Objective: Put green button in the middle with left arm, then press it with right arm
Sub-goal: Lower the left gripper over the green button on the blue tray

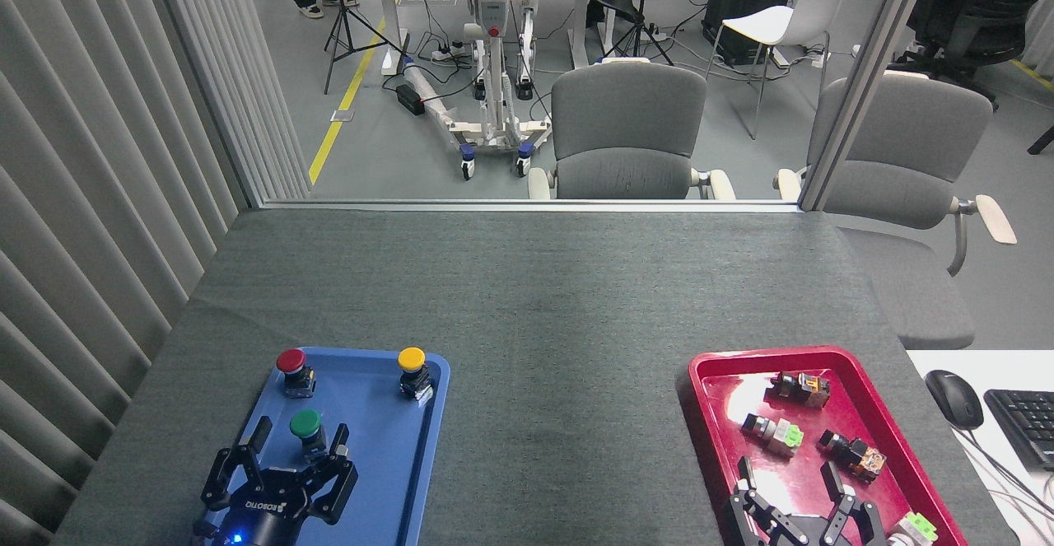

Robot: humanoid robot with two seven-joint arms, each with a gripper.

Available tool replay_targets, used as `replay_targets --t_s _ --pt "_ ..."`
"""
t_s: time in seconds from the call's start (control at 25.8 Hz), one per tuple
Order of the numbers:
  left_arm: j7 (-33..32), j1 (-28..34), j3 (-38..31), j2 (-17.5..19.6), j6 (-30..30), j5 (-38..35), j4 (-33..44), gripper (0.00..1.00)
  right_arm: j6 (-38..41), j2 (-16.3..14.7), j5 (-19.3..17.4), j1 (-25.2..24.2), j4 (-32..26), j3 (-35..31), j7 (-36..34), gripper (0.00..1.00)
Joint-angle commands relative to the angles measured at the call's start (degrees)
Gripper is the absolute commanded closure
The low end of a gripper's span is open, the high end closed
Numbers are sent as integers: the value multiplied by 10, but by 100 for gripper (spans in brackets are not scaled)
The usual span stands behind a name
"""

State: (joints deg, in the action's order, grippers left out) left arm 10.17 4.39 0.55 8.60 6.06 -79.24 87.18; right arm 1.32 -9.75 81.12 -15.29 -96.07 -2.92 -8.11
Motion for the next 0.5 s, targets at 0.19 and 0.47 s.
replay_targets --t_s 0.19,0.47 --pt "12 1 8 -3 -14 -1 11 0 0 1 0 0 0 -1 0 0" --pt "30 -2 22 2 -2 -2 6 0 0 1 0 1 0 -1 0 0"
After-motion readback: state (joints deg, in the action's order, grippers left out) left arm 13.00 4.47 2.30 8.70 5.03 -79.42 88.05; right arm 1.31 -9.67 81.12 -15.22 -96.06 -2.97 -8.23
